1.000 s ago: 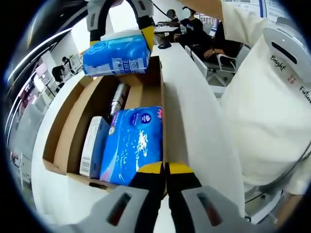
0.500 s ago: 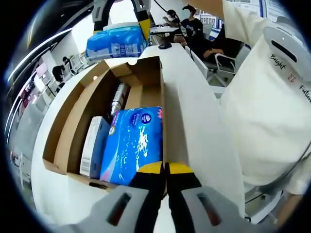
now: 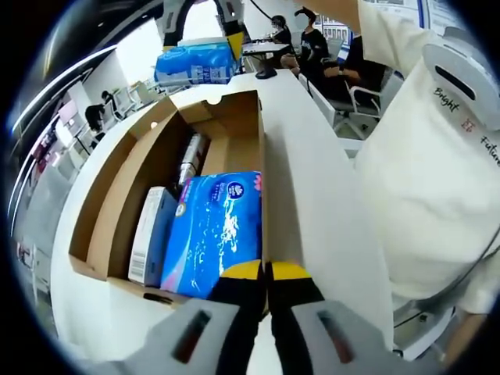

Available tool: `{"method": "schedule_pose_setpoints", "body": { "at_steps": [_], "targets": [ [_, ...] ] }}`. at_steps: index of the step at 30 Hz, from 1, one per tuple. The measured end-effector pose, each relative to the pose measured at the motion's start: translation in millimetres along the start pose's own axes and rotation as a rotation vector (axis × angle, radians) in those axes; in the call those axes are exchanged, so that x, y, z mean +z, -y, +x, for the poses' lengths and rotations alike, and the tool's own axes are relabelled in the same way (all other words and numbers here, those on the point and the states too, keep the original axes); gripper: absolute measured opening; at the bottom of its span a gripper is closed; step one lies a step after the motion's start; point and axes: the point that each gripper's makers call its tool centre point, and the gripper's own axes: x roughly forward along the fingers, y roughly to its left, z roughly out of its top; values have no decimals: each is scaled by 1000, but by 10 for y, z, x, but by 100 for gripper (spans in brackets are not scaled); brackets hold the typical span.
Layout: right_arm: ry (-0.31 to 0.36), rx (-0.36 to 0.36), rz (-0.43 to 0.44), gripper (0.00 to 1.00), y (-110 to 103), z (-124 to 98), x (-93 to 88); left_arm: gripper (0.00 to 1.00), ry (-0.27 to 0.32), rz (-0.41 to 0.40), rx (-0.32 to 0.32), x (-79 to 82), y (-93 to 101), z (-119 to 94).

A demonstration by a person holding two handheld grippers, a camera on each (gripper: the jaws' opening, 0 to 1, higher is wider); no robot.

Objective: Operate the shoe box by opening the lid, removing the specified soft item, and placing it in the target area until the item is outside and the box remains undamaged.

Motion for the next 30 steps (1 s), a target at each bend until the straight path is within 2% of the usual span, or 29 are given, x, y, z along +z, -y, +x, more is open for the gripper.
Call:
{"method": "schedule_pose_setpoints", "body": {
  "at_steps": [2,5,7,11,15,30],
  "targets": [
    [13,1,80,58,-8,2,-55,1,-1,-2,-1,-1,0,0],
    [5,-9,47,58,2,7,-158,1,-1,2,1,0,1,0],
    [-3,-14,73,58,23,15,-232,1,0,7,4,0,2,0],
    [-22,-11,65,58,-16,38,-320,1,-2,3,4,0,1,-1],
    [-12,-26,66,58,-13,44,-369,1,-1,5,4,1,0,-2],
    [-48,2,92,58,-53,150,-678,1,-2,4,3,3,-7,-1]
  ]
}}
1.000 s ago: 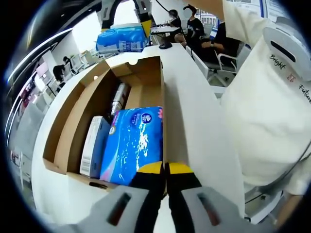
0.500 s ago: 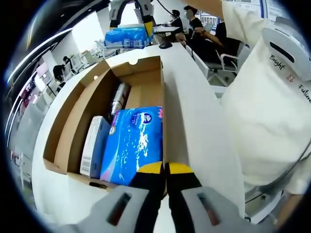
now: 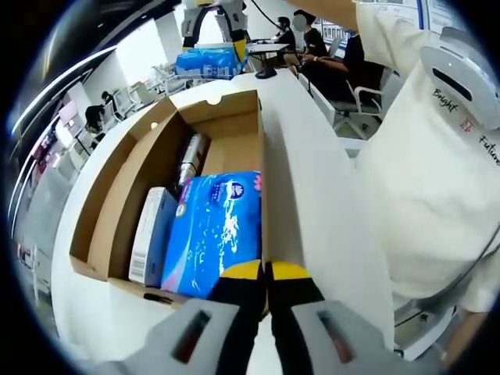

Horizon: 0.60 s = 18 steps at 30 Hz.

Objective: Operate the shoe box by opening the lid, removing the specified soft item, and placing it in the target area until the item is outside and the box remains undamaged.

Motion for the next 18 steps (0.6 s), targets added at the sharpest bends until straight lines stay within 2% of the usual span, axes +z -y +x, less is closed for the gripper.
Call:
{"method": "schedule_pose_setpoints", "body": {
  "at_steps": [8,18],
  "targets": [
    [0,10,20,58,-31,129,-73,1,-4,4,-4,-3,3,2],
    [-26,31,-26,58,-86,257,-191,1,-8,1,-6,-9,5,1]
  ]
}}
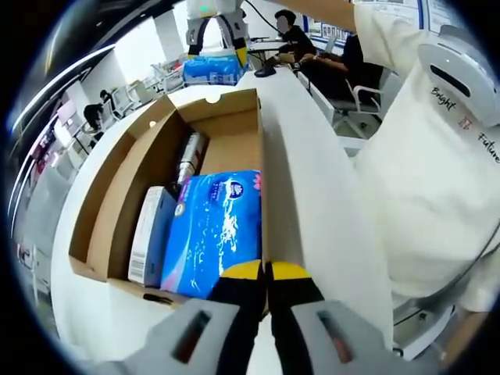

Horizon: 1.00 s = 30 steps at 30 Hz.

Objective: Operate the shoe box by opening the lid, removing the specified soft item, and placing it in the target area until the item is outside and the box remains undamaged.

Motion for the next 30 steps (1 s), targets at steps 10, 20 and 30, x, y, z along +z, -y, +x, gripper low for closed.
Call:
{"method": "schedule_pose_setpoints", "body": {
  "at_steps": [10,20,30],
  "targets": [
    [-6,37,-15,58,-42,172,-50,1,1,3,-1,-1,4,0],
    [-14,73,-35,58,-113,446,-88,1,-1,-2,-2,-1,2,0],
    [-21,121,-44,58,-194,663,-107,1,1,-1,-2,0,-2,0]
  ]
}}
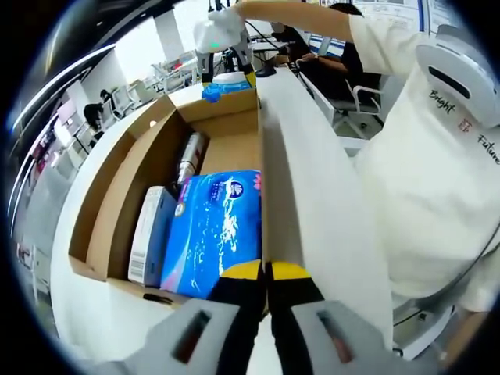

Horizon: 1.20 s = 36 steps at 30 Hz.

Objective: Operate the shoe box by opening the lid, removing the specified soft item, and placing it in the target area until the item is outside and the box remains undamaged.

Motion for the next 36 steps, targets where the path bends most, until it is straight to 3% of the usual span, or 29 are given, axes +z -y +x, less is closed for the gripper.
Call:
{"method": "schedule_pose_setpoints", "body": {
  "at_steps": [11,19,26,32,36],
  "targets": [
    [-51,36,-39,59,-21,159,-53,1,2,0,3,0,-7,-3],
    [-83,47,-41,58,-38,97,-97,1,2,2,3,-4,-7,-6],
    [-167,38,-48,58,-44,70,-218,1,2,3,4,-4,-6,-7],
    [-280,28,-119,58,-25,95,-275,1,2,3,5,-6,-7,-9],
    [-298,30,-114,58,-33,131,-253,1,3,3,3,-7,-2,-8]
  ]
}}
